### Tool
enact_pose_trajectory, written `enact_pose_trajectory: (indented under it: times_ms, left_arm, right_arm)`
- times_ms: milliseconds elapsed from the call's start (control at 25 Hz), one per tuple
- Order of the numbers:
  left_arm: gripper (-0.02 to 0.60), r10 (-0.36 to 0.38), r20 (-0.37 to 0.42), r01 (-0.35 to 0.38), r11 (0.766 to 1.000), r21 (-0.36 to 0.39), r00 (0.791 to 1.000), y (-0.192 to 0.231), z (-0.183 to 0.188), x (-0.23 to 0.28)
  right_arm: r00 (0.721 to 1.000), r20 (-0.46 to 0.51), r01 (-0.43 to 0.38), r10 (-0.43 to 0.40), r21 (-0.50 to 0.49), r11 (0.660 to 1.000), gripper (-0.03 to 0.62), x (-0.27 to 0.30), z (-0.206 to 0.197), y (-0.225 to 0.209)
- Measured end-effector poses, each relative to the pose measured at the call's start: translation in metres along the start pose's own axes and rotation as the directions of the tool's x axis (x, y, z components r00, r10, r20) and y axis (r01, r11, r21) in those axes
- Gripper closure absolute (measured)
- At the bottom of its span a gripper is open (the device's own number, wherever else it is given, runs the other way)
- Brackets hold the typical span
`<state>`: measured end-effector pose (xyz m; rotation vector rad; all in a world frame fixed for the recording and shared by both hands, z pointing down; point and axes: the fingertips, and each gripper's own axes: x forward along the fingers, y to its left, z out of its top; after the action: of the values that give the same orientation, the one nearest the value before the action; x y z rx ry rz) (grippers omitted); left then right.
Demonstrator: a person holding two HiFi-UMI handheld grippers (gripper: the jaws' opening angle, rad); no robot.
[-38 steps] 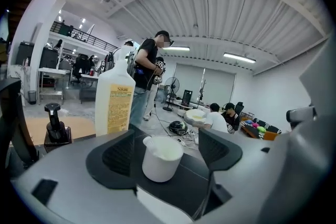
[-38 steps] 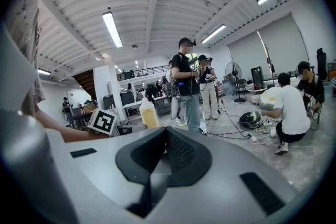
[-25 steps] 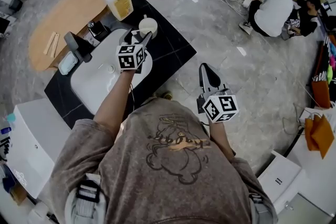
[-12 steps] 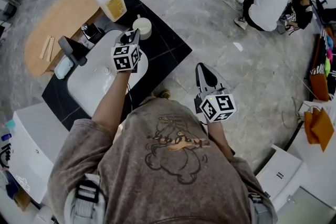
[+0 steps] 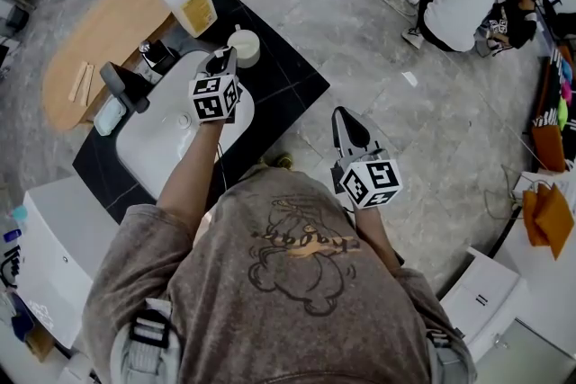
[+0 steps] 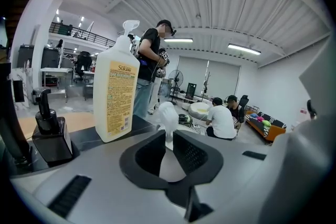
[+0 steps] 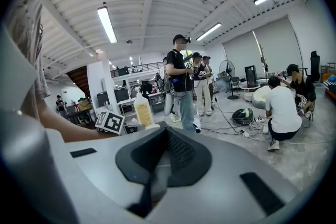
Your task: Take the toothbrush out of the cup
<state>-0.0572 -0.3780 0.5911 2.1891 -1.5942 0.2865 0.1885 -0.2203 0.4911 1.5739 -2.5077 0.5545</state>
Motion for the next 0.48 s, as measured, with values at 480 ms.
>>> enact_pose_trajectory:
  times_ms: [480]
  left_arm:
    - [0.525,-0.028,0.062,0.027,0.999,0.019,0.998,-0.015,0.026,-0.012]
  right_arm:
    - [1.0,0.008,0.0,0.0,0.002,1.0,0.591,-0.008,-0.001,-0.004]
